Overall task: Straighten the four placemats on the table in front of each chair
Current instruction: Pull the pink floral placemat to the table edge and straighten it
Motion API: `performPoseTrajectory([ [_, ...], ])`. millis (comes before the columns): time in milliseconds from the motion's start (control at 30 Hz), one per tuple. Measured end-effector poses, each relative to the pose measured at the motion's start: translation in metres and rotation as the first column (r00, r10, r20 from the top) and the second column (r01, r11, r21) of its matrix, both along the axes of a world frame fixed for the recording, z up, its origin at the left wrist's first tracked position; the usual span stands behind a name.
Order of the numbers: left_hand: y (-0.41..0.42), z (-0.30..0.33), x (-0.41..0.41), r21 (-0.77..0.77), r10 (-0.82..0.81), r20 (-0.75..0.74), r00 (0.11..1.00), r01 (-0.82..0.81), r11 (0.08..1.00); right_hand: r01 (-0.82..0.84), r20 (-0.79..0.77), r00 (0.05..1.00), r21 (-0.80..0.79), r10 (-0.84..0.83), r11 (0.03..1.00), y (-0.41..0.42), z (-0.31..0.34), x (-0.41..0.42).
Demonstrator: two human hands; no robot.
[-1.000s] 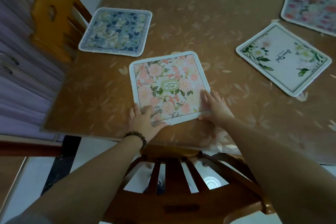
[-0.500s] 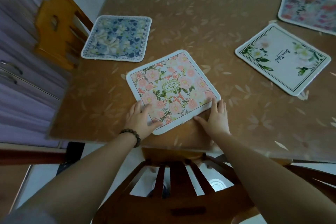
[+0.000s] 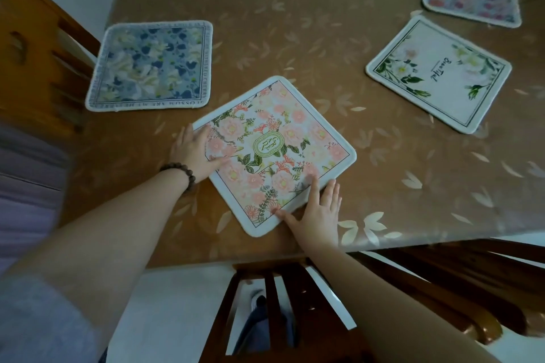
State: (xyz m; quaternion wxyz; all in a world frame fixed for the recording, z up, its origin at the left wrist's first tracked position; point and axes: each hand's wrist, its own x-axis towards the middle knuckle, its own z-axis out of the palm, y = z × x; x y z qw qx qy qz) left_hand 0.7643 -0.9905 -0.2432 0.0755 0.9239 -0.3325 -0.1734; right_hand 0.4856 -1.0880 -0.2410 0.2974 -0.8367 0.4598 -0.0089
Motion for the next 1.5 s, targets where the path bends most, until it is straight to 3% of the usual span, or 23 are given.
performPoseTrajectory([
  [400,0.003,-0.002,0.010,-0.019,0.012,0.038,0.999,-0.011,1.000,-0.014,-0.041,0.999,-0.056,0.012,0.998,-0.004,-0.001,-0.001],
  [767,0.064,0.004,-0.086,0.070,0.080,0.017,0.997,-0.081,0.994,-0.249,-0.283,0.927,0.033,0.248,0.968,-0.074,0.009,-0.016],
  [1267,0.097,0.011,-0.183,0.054,0.131,-0.080,0.988,-0.127,0.990,-0.298,-0.289,0.908,0.064,0.304,0.952,-0.041,0.028,-0.078],
  [1500,0.094,0.015,-0.203,-0.061,0.102,-0.037,0.994,-0.104,0.993,-0.295,-0.299,0.909,0.030,0.290,0.955,-0.056,0.035,-0.091],
])
